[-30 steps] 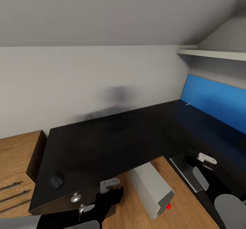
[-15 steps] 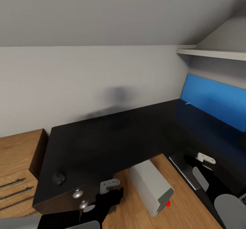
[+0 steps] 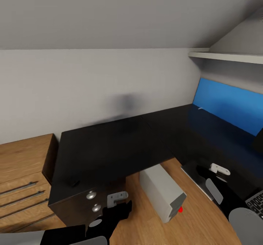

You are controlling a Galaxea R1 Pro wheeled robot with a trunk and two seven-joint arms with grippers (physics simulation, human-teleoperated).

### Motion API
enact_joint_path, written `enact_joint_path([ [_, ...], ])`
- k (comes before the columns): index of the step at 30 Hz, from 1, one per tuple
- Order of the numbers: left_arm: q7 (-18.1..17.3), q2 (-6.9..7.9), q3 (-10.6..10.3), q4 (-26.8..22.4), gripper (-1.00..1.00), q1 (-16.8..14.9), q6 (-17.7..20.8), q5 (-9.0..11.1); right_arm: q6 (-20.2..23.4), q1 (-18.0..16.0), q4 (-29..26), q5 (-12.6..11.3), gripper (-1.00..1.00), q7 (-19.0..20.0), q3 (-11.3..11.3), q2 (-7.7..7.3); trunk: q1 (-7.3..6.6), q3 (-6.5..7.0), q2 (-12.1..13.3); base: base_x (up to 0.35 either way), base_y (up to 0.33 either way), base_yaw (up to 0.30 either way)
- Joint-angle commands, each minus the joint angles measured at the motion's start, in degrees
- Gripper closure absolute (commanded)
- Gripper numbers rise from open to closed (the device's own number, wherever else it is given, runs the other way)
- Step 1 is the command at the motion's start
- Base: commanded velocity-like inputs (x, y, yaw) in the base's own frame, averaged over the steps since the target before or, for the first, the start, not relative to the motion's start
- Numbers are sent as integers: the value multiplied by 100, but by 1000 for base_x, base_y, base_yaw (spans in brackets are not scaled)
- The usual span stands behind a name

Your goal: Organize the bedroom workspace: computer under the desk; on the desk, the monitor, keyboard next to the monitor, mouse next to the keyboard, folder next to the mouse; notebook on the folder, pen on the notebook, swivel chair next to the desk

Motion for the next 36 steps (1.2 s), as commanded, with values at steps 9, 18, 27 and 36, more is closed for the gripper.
enact_joint_path([
  [9,9,0,-12,-8,-100,-9,-27,36,30,2,185,-75,-100,-19,28,-1,0,-7,-4,-50,37,0],
  [18,9,-2,-16,1,-100,-9,-24,43,30,2,185,-67,-100,-19,28,4,0,-7,-4,-10,8,0],
  [27,9,-3,-18,76,-100,-9,-24,45,22,2,173,-57,-100,-19,30,7,0,-7,-4,0,0,0],
  [36,9,-10,-20,80,-100,-9,-24,48,21,2,167,-56,-100,-19,28,7,0,-7,-4,0,0,0],
])
